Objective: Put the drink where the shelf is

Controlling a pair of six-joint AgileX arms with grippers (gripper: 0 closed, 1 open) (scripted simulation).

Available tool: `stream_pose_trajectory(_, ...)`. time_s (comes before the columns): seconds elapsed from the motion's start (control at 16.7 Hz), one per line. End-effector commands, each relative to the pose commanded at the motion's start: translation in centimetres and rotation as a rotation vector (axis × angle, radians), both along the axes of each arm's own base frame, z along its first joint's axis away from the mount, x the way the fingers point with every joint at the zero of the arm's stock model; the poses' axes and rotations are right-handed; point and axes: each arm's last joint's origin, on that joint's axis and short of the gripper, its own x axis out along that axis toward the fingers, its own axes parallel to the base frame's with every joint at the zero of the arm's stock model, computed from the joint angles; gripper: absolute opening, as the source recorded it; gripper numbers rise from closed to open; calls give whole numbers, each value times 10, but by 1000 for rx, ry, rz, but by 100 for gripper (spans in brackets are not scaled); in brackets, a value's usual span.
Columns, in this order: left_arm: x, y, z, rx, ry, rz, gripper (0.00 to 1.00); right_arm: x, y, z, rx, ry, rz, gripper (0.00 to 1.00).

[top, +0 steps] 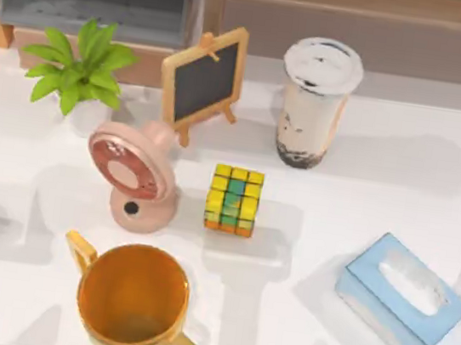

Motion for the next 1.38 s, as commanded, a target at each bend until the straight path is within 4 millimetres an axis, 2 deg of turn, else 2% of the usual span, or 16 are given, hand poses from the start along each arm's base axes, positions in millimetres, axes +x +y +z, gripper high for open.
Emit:
stream_pose_trajectory(0.18,0,0,0,0,0,0,100,0,0,2,0,-3,-1,100)
stream_pose_trajectory(0.42,0,0,0,0,0,0,100,7,6,25,11,-21,-10,100)
stream_pose_trajectory(0.54,0,0,0,0,0,0,100,17,12,41,25,-15,-12,100)
stream_pose_trajectory(0.72,0,0,0,0,0,0,100,43,30,61,47,19,-12,100)
stream_pose_trajectory(0.9,0,0,0,0,0,0,100,80,61,68,61,74,-12,100)
stream_pose_trajectory(1.02,0,0,0,0,0,0,100,106,90,63,61,113,-13,100)
stream_pose_trajectory(1.2,0,0,0,0,0,0,100,138,141,38,46,162,-15,100)
stream_pose_trajectory(1.38,0,0,0,0,0,0,100,155,191,2,22,194,-16,100)
